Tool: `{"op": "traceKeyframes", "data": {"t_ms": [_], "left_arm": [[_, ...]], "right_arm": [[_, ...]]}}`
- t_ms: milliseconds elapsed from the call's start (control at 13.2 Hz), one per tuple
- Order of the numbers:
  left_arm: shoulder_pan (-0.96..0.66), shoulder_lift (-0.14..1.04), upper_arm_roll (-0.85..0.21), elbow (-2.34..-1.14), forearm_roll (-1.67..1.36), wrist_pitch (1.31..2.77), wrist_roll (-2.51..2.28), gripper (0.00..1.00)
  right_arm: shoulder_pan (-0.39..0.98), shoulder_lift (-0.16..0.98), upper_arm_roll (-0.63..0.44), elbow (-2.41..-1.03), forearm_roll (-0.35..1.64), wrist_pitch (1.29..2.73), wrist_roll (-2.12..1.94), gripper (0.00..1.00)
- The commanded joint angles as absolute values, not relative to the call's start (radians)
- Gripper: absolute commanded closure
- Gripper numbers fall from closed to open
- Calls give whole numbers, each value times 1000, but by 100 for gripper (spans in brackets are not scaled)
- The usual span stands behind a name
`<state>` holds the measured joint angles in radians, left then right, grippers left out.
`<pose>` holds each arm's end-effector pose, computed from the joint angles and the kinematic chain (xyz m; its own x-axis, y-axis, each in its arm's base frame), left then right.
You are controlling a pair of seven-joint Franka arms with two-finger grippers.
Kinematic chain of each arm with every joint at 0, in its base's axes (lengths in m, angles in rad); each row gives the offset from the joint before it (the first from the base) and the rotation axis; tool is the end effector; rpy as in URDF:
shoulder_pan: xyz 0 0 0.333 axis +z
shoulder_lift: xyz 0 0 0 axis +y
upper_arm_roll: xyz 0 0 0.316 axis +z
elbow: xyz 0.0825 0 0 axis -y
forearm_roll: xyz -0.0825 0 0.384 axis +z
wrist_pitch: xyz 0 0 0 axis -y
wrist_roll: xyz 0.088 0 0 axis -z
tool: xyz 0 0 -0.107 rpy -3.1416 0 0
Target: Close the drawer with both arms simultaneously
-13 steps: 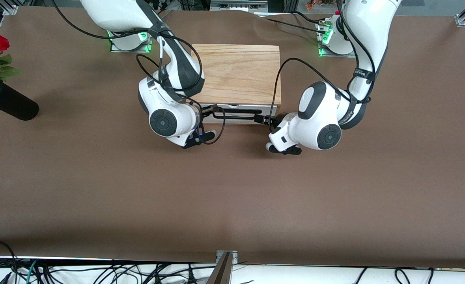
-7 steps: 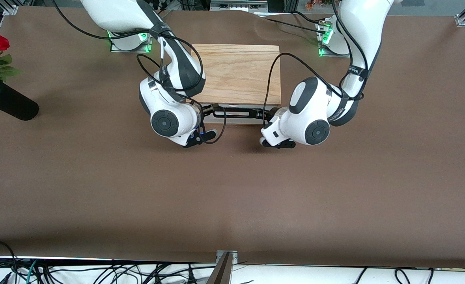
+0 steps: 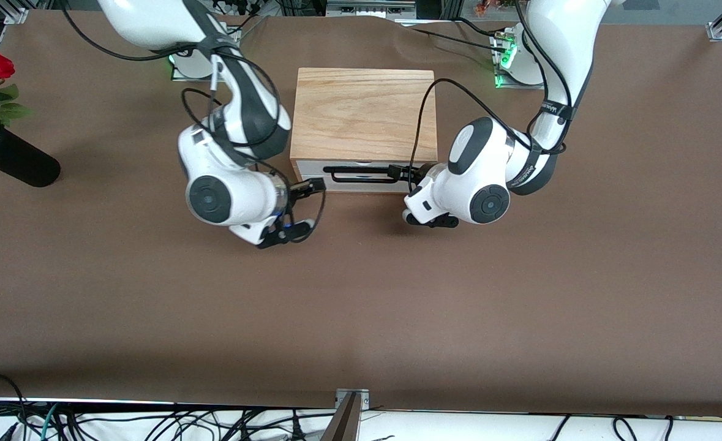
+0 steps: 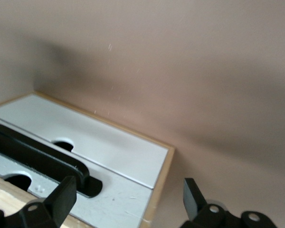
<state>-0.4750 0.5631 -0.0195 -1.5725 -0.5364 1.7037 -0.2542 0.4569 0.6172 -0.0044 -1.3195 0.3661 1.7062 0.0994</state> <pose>0.5494 -0.3492 0.2981 0.8362 -0.1344 -0.5317 0.0495 -0.9471 0.3171 0.6161 0.3377 0.3641 0.9186 0.2902 -0.2685 0.2040 -0.9297 -0.3068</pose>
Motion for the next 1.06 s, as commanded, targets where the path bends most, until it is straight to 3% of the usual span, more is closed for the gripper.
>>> {"op": "traceKeyframes", "data": {"t_ms": [0, 380, 684, 987], "left_arm": [[-404, 509, 2, -1557, -477, 1585, -261, 0], [-302, 408, -2, -1462, -281, 1569, -256, 0], [-258, 224, -2, -1480, -121, 1514, -253, 0], [-212, 54, -5, -1592, -12, 1482, -249, 0]], "right_arm": [[428, 618, -29, -1244, 316, 1680, 87, 0], [425, 618, -159, -1197, 311, 1683, 83, 0], [404, 607, -213, -1170, 311, 1664, 86, 0], [364, 525, -285, -1184, 299, 1661, 92, 0]]}}
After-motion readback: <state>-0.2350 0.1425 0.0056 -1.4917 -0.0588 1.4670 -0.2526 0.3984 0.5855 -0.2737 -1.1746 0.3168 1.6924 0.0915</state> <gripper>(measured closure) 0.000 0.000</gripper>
